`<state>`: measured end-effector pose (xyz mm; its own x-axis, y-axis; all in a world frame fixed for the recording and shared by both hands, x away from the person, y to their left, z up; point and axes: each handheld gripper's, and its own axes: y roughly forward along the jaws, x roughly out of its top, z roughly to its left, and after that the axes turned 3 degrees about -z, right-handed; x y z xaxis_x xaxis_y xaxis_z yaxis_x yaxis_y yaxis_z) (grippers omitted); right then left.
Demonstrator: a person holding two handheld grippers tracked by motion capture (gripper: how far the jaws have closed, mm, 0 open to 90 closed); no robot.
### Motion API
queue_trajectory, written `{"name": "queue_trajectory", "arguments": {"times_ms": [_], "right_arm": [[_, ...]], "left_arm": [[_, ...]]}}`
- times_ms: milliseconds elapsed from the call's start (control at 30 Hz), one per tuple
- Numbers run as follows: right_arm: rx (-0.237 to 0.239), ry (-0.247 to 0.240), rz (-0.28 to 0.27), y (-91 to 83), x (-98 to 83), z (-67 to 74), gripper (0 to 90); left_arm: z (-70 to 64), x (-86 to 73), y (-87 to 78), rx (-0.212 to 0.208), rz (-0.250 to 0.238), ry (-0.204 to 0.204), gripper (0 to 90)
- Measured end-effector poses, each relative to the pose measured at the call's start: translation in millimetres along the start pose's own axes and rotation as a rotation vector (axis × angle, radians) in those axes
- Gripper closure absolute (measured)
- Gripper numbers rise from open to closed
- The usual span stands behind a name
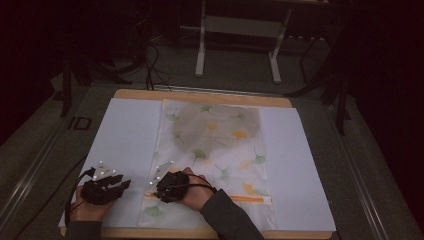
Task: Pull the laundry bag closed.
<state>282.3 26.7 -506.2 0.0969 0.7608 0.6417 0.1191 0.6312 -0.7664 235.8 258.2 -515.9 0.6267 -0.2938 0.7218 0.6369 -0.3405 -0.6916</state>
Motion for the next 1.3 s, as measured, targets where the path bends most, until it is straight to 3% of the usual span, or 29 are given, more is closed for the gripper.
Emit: {"name": "queue_trajectory", "arguments": {"times_ms": [467, 867, 1067, 1300], "right_arm": [[0.036, -0.049, 0.053, 17.8, 10.9, 6.1, 73.4], [0.047, -0.05, 0.057, 25.1, 14.4, 2.5, 82.5], [0.044, -0.073, 0.087, 29.1, 15.2, 4.6, 82.6], [0.065, -0.057, 0.098, 31.5, 16.9, 1.2, 83.3]], "left_arm": [[-0.3, 0.1, 0.4, -0.002, 0.005, 0.003, 61.5], [-1.0, 0.2, 1.2, -0.003, 0.006, 0.004, 61.3], [-1.2, 0.2, 1.0, -0.003, 0.006, 0.004, 61.3], [-1.8, 0.3, 2.1, -0.008, 0.013, 0.01, 61.2]]}}
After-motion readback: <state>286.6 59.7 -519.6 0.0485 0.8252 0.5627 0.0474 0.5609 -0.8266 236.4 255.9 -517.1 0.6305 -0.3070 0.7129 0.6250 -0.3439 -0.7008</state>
